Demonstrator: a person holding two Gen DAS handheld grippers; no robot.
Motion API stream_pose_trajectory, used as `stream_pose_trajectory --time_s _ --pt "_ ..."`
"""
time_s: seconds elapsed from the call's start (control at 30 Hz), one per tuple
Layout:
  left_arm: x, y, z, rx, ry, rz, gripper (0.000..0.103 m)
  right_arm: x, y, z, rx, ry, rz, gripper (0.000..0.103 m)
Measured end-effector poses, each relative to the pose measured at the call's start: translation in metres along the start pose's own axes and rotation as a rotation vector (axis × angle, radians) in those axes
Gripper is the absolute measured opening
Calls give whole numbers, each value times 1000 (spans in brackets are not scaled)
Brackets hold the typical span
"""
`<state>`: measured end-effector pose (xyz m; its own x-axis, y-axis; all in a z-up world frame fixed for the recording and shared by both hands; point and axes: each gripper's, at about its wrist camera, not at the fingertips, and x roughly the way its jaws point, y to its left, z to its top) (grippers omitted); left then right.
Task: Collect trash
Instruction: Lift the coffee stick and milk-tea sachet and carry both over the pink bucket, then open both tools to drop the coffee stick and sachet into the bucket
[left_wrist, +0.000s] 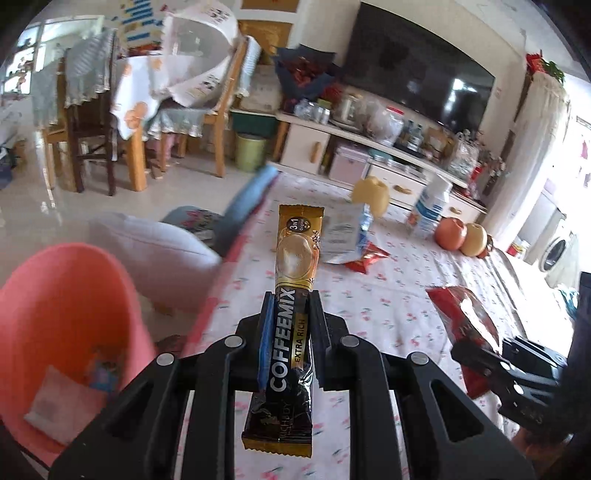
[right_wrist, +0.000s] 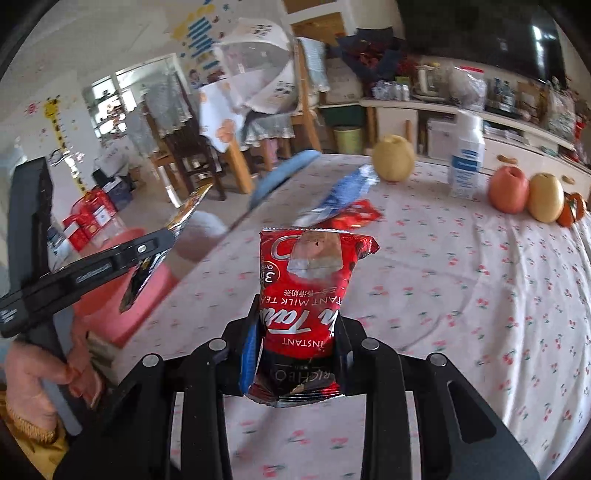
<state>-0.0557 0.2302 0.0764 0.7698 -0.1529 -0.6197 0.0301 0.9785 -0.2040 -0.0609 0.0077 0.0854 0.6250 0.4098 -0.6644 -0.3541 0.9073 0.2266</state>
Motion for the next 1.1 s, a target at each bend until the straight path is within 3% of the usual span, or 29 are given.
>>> stream_pose_trajectory --time_s 0.3,0.47,0.73,0.97,1.0,1.07,1.1 --pt "-57 69 -5 -51 -62 175 20 2 95 8 -128 -4 124 34" --pt "-73 107 -11 -92 -66 234 20 16 145 19 -191 3 179 34" --pt "-80 151 -23 -145 -48 280 20 55 211 32 -252 34 232 34" --pt "-73 175 -30 -183 -27 302 21 88 239 34 -285 76 239 37" --pt "-71 178 -31 -194 -22 311 23 93 240 34 -284 86 235 39" --pt "-70 181 -33 -204 -19 321 35 97 237 31 -270 93 239 54" --pt "-70 181 -34 -206 -20 330 53 94 234 29 -256 83 236 66"
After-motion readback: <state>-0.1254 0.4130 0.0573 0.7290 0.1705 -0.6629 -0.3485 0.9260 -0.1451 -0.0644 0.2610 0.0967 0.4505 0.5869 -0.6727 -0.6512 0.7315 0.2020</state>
